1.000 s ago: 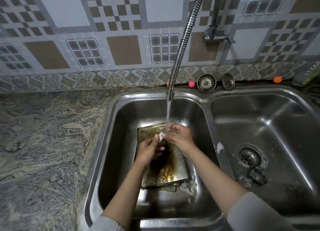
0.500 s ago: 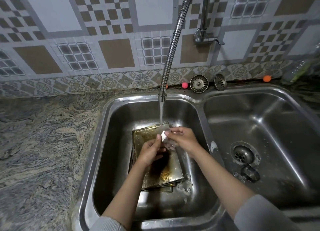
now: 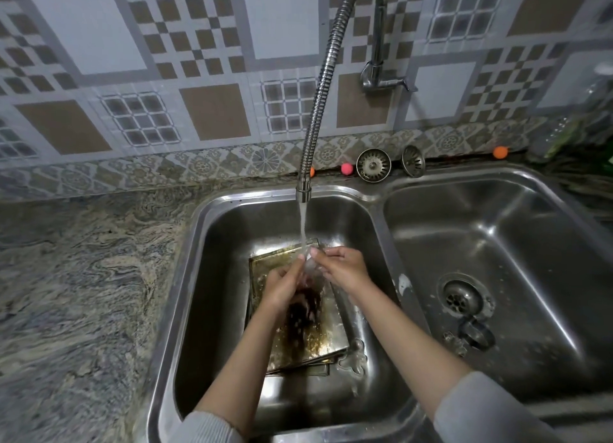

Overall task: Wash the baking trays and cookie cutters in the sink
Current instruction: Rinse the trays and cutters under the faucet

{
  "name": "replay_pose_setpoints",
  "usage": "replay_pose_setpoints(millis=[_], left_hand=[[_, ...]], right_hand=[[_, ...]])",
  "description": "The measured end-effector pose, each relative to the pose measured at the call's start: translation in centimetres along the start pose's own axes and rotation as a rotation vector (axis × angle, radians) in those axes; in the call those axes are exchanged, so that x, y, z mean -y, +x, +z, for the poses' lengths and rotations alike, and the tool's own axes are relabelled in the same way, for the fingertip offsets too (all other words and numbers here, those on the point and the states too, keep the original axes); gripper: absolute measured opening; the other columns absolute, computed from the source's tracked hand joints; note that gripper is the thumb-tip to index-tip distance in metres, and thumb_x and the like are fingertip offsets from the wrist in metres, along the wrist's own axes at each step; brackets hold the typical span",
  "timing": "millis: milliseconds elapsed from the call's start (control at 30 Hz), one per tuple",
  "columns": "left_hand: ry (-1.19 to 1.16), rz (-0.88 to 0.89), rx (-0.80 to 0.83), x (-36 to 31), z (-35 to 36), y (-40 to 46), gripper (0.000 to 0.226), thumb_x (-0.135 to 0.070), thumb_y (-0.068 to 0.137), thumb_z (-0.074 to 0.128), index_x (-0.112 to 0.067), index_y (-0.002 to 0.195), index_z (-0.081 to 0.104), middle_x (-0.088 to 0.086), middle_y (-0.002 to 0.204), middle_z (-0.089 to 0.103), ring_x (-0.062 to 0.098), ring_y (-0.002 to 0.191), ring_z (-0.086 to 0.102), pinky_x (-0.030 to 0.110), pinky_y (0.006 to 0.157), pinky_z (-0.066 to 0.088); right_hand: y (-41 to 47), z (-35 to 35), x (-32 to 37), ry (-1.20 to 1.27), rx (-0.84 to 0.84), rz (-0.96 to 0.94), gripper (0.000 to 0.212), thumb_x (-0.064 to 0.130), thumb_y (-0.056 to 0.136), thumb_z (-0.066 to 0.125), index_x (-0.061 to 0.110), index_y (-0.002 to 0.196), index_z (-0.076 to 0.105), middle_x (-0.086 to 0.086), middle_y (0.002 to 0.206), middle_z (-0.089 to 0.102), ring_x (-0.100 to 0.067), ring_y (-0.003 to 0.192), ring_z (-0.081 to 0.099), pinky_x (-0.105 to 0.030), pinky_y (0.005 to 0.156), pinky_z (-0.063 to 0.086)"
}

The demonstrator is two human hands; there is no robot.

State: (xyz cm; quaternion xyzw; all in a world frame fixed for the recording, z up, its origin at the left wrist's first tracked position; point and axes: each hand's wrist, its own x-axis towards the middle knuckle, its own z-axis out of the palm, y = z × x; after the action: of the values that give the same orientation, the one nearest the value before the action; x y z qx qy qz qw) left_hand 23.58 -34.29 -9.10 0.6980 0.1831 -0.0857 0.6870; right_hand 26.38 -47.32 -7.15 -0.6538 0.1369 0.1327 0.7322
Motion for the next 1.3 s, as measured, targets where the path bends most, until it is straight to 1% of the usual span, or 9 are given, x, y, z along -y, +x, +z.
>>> replay_pose_setpoints(millis=[233, 333, 433, 567, 700, 867, 967, 1133, 1300], left_hand=[[0.002, -0.028, -0.06, -0.4, 1.6, -0.1, 0.055, -0.064, 0.083, 0.052, -0.012, 0.087, 0.071, 0.006, 0.087, 0.072, 0.019, 0.082, 0.067, 0.03, 0.066, 0.05], [0.007, -0.041, -0.027, 0.4, 1.5, -0.4, 0.065, -0.071, 0.082, 0.039, -0.015, 0.092, 0.071, 0.007, 0.091, 0.074, 0.02, 0.085, 0.068, 0.031, 0.067, 0.05], [0.021, -0.078, -0.057, 1.4, 0.9, -0.2, 0.056, -0.064, 0.089, 0.041, -0.016, 0.081, 0.069, 0.001, 0.075, 0.069, 0.017, 0.069, 0.062, 0.027, 0.057, 0.042], [0.039, -0.109, -0.073, 3.2, 0.4, 0.2, 0.045, -0.058, 0.09, 0.047, -0.021, 0.067, 0.059, -0.005, 0.061, 0.059, 0.019, 0.07, 0.055, 0.032, 0.069, 0.042], [0.084, -0.099, -0.053, 4.1, 1.2, 0.2, 0.047, -0.055, 0.094, 0.042, -0.014, 0.091, 0.066, 0.004, 0.089, 0.068, 0.019, 0.087, 0.063, 0.037, 0.081, 0.046], [0.126, -0.116, -0.045, 4.4, 2.0, 0.8, 0.056, -0.056, 0.094, 0.04, -0.009, 0.107, 0.067, 0.009, 0.105, 0.07, 0.022, 0.095, 0.066, 0.036, 0.078, 0.048], [0.129, -0.13, -0.054, 4.4, 2.0, 0.9, 0.055, -0.055, 0.094, 0.042, -0.007, 0.106, 0.067, 0.01, 0.101, 0.071, 0.023, 0.093, 0.067, 0.038, 0.085, 0.049], [0.084, -0.131, -0.069, 4.5, 1.4, 0.8, 0.048, -0.051, 0.095, 0.043, -0.01, 0.103, 0.065, 0.007, 0.1, 0.069, 0.021, 0.09, 0.063, 0.031, 0.066, 0.045], [0.109, -0.159, -0.076, 5.1, 1.0, 1.0, 0.047, -0.05, 0.095, 0.046, -0.008, 0.106, 0.065, 0.005, 0.101, 0.069, 0.016, 0.082, 0.062, 0.03, 0.063, 0.042]], right_hand=[[-1.0, -0.5, 0.2, -0.012, -0.066, -0.029, 0.019, 0.014, 0.075, 0.08, 0.012, 0.078, 0.061, -0.004, 0.073, 0.067, -0.008, 0.062, 0.064, -0.017, 0.059, 0.052], [-1.9, -2.7, 1.4, -0.078, -0.089, -0.067, 0.027, 0.015, 0.07, 0.083, 0.009, 0.085, 0.063, -0.013, 0.085, 0.068, -0.016, 0.073, 0.065, -0.027, 0.071, 0.053], [-3.5, -7.0, 3.1, -0.13, -0.105, -0.127, 0.03, 0.012, 0.071, 0.082, 0.006, 0.093, 0.062, -0.007, 0.083, 0.067, -0.006, 0.069, 0.063, -0.015, 0.064, 0.049], [-6.3, -14.8, 4.7, -0.259, -0.14, -0.183, 0.024, 0.001, 0.072, 0.078, 0.009, 0.085, 0.059, -0.004, 0.077, 0.066, -0.002, 0.062, 0.063, -0.011, 0.061, 0.05], [-7.4, -21.3, 3.5, -0.576, -0.163, -0.042, 0.028, 0.008, 0.066, 0.084, 0.01, 0.076, 0.058, -0.004, 0.07, 0.064, -0.011, 0.061, 0.059, -0.015, 0.055, 0.048], [-6.2, -24.9, -1.6, -1.017, 0.016, 0.098, 0.028, 0.02, 0.062, 0.088, 0.014, 0.063, 0.061, -0.001, 0.065, 0.063, -0.012, 0.061, 0.056, -0.026, 0.059, 0.042], [-5.0, -26.0, -4.8, -1.174, 0.162, 0.113, 0.031, 0.012, 0.066, 0.083, 0.02, 0.051, 0.056, -0.005, 0.063, 0.065, -0.012, 0.058, 0.056, -0.025, 0.058, 0.042], [-4.6, -26.1, -4.9, -1.484, 0.377, 0.236, 0.032, 0.008, 0.066, 0.076, 0.02, 0.05, 0.052, 0.005, 0.055, 0.056, -0.011, 0.056, 0.054, -0.022, 0.055, 0.042], [-3.4, -23.3, -0.6, -1.533, 0.074, 0.004, 0.026, 0.004, 0.073, 0.063, 0.014, 0.053, 0.05, 0.001, 0.053, 0.05, -0.015, 0.054, 0.049, -0.022, 0.048, 0.034]])
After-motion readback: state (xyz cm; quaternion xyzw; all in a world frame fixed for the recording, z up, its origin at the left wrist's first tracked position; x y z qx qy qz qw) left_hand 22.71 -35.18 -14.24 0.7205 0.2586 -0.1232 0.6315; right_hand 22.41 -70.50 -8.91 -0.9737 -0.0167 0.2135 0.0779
